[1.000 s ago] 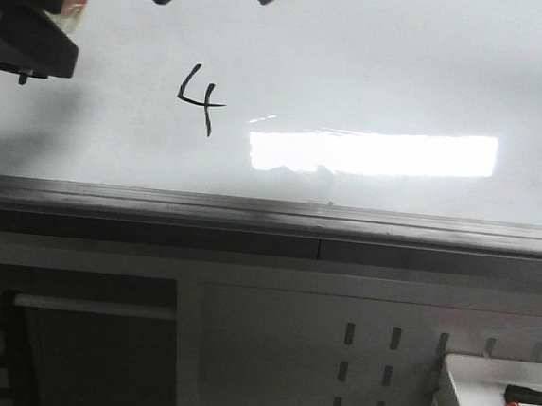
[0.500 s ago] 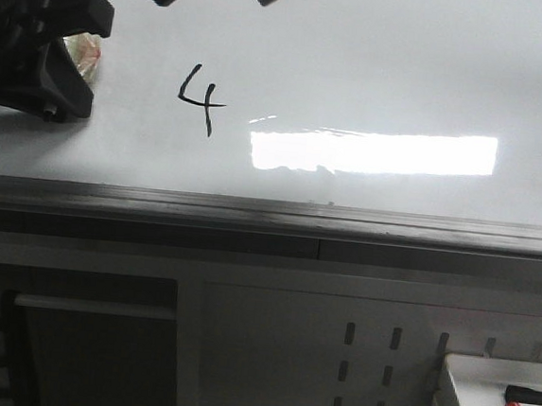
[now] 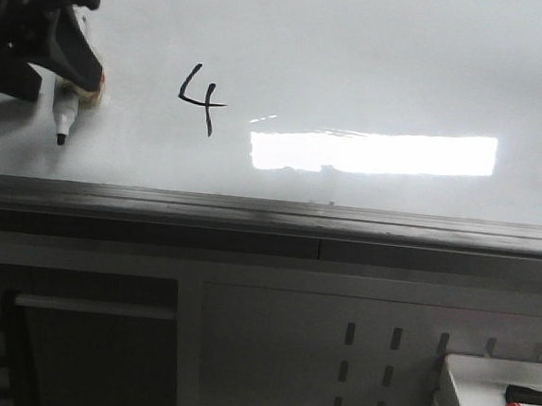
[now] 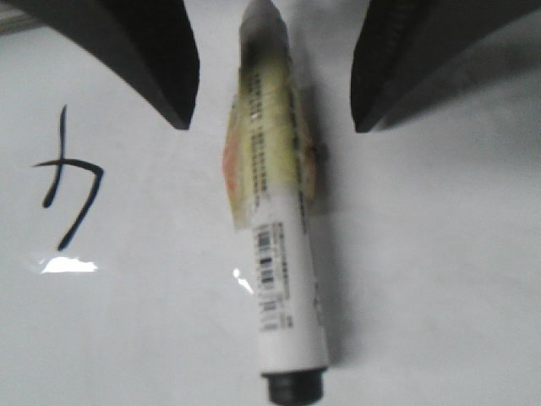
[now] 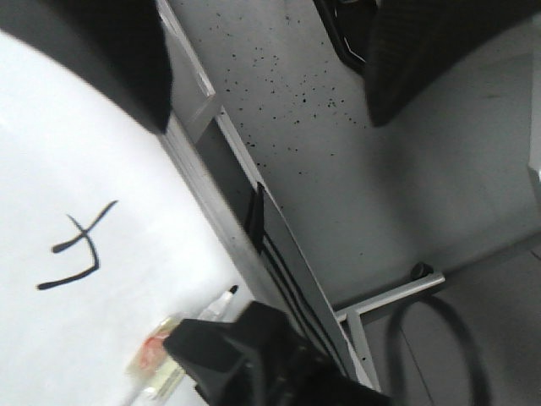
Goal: Write number 4 on whiteboard
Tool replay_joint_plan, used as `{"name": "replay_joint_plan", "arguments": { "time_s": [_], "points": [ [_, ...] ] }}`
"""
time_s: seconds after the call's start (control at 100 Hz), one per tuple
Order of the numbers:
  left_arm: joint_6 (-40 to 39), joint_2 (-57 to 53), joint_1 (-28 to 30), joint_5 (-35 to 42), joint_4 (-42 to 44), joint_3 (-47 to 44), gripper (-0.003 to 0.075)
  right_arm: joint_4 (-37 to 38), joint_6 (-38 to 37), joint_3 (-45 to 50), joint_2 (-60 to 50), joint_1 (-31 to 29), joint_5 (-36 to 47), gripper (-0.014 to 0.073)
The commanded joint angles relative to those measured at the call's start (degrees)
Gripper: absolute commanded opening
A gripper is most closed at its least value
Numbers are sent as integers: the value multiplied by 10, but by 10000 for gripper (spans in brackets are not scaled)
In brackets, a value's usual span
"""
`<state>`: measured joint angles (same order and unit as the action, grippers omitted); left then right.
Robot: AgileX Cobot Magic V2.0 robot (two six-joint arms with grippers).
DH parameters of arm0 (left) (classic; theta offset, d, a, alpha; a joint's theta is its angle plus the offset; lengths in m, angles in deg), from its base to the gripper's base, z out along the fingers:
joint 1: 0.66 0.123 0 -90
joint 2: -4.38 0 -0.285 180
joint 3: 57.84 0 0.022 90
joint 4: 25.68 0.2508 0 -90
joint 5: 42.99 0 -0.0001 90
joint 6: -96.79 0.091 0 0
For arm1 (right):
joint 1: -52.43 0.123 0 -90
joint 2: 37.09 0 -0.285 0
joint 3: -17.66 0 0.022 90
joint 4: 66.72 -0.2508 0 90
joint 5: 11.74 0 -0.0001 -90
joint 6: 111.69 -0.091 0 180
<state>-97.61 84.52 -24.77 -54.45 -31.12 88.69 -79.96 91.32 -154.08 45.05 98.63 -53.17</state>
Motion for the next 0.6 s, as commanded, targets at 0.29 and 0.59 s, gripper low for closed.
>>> {"name": "replay_joint_plan", "arguments": {
  "time_s": [0.29,0.59],
  "points": [
    [0,-261,3,16,82,-22,-18,2,-22,115,-172,-60,157,-64],
    [2,-493,3,20,152,-162,-20,2,-22,351,-383,-60,345,-64]
  ]
}}
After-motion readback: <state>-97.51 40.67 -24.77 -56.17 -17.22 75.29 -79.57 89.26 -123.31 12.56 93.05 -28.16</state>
